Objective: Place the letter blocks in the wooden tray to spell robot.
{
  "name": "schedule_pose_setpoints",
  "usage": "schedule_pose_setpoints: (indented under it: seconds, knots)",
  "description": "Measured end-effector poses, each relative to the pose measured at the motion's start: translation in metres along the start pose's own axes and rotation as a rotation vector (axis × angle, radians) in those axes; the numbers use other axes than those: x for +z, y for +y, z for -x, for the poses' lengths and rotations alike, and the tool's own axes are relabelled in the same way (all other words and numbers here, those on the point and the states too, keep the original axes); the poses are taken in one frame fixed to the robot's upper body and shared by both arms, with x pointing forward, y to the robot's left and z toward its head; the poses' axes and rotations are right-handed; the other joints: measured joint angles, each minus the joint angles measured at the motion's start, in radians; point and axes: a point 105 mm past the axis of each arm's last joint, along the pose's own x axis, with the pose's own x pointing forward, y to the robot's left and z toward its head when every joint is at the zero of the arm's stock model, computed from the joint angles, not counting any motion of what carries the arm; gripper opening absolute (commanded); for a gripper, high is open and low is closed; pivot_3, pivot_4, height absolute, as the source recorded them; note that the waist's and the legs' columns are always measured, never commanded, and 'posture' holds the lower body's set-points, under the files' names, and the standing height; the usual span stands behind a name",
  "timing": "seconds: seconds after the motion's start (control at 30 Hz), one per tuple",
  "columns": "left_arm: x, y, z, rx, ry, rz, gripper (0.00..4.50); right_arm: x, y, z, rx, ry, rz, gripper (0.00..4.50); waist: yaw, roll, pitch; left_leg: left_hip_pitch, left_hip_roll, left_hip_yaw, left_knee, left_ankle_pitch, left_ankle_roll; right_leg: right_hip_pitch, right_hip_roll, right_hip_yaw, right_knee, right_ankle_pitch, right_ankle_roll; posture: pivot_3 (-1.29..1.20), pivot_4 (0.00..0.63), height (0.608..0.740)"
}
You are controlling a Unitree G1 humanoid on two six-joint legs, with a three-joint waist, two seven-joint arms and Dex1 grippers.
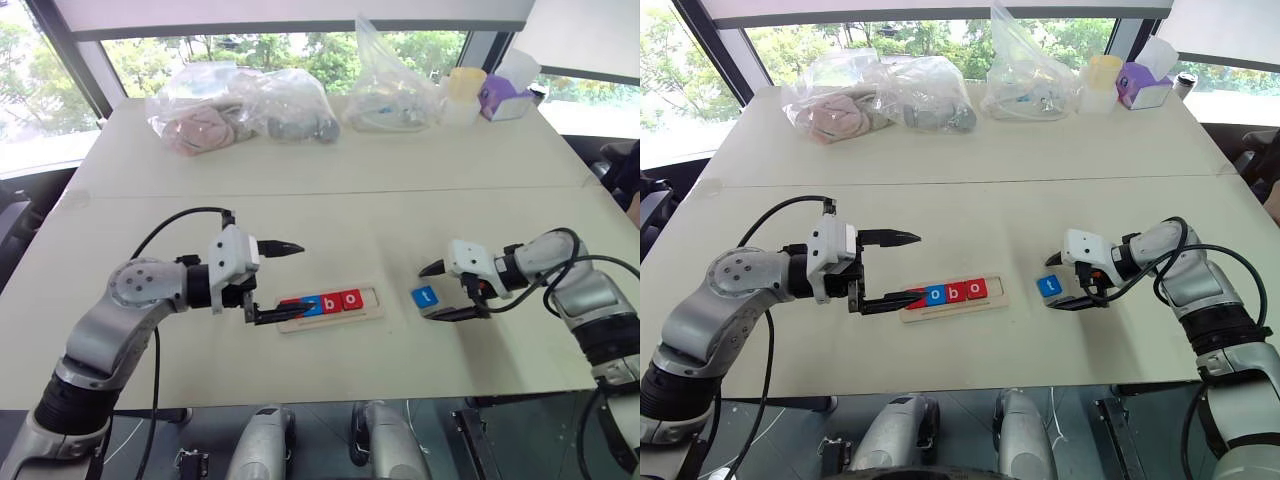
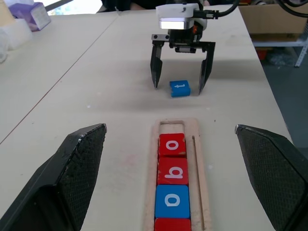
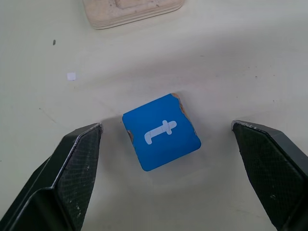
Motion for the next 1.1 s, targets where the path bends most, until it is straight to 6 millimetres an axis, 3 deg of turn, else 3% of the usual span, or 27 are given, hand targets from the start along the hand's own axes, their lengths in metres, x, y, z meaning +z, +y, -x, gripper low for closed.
schedule_pose_setpoints:
  seconds: [0.07, 0.17, 0.33, 0.53, 0.73, 0.87, 0.97, 1.1]
  knots:
    - [-0.001, 0.0, 0.0, 0.0, 0.002, 0.002, 4.5, 0.0, -0.001, 0.0, 0.003, -0.001, 0.0, 4.41, 0.0, 0.0, 0.0, 0.0, 0.0, 0.0, 0.0, 0.0, 0.0, 0.0, 0.0, 0.0, 0.0, 0.0, 0.0, 0.0, 0.15, 0.74]
    - [-0.001, 0.0, 0.0, 0.0, 0.002, 0.002, 4.5, 0.0, -0.002, -0.001, 0.002, -0.001, 0.001, 3.69, 0.0, 0.0, 0.0, 0.0, 0.0, 0.0, 0.0, 0.0, 0.0, 0.0, 0.0, 0.0, 0.0, 0.0, -0.001, 0.0, 0.15, 0.74]
    - [0.0, -0.001, 0.0, -0.001, 0.002, 0.001, 4.5, 0.001, -0.003, -0.002, 0.005, -0.009, 0.011, 1.19, 0.0, 0.0, 0.0, 0.0, 0.0, 0.0, 0.0, 0.0, 0.0, 0.001, 0.0, 0.0, 0.0, 0.001, -0.001, 0.0, 0.15, 0.74]
    - [0.0, -0.001, 0.0, -0.001, 0.002, 0.001, 4.5, 0.005, -0.003, -0.005, 0.007, -0.024, 0.003, 1.15, 0.0, 0.0, 0.0, 0.001, 0.0, 0.0, 0.0, 0.0, 0.0, 0.001, 0.0, 0.0, 0.0, 0.001, -0.001, 0.0, 0.15, 0.74]
    - [0.0, -0.001, 0.0, -0.002, 0.001, 0.0, 4.5, 0.055, 0.006, -0.014, 0.041, -0.143, 0.049, 1.15, 0.0, 0.0, 0.0, 0.001, 0.001, -0.001, 0.0, 0.0, 0.0, 0.0, 0.001, 0.0, 0.001, 0.001, -0.001, 0.0, 0.15, 0.74]
    - [0.0, -0.001, 0.0, -0.003, 0.002, 0.001, 4.5, 0.072, 0.014, -0.024, 0.066, -0.161, 0.067, 1.15, 0.002, 0.0, 0.0, 0.0, 0.0, -0.001, 0.0, 0.0, 0.0, 0.001, 0.0, 0.0, 0.001, 0.001, -0.001, 0.0, 0.15, 0.74]
    - [0.0, -0.001, 0.0, -0.004, 0.001, -0.002, 4.5, 0.073, 0.02, -0.04, 0.102, -0.142, 0.075, 1.15, 0.001, 0.0, 0.0, 0.0, 0.0, 0.0, 0.0, 0.0, 0.0, 0.001, 0.0, 0.0, 0.001, 0.001, -0.001, 0.0, 0.15, 0.74]
    - [0.001, -0.001, 0.0, -0.004, 0.001, -0.003, 4.5, 0.068, 0.02, -0.048, 0.109, -0.097, 0.093, 1.15, 0.0, 0.0, 0.0, 0.0, 0.0, 0.0, 0.0, 0.0, 0.0, 0.001, 0.0, 0.0, 0.001, 0.001, -0.001, 0.0, 0.15, 0.74]
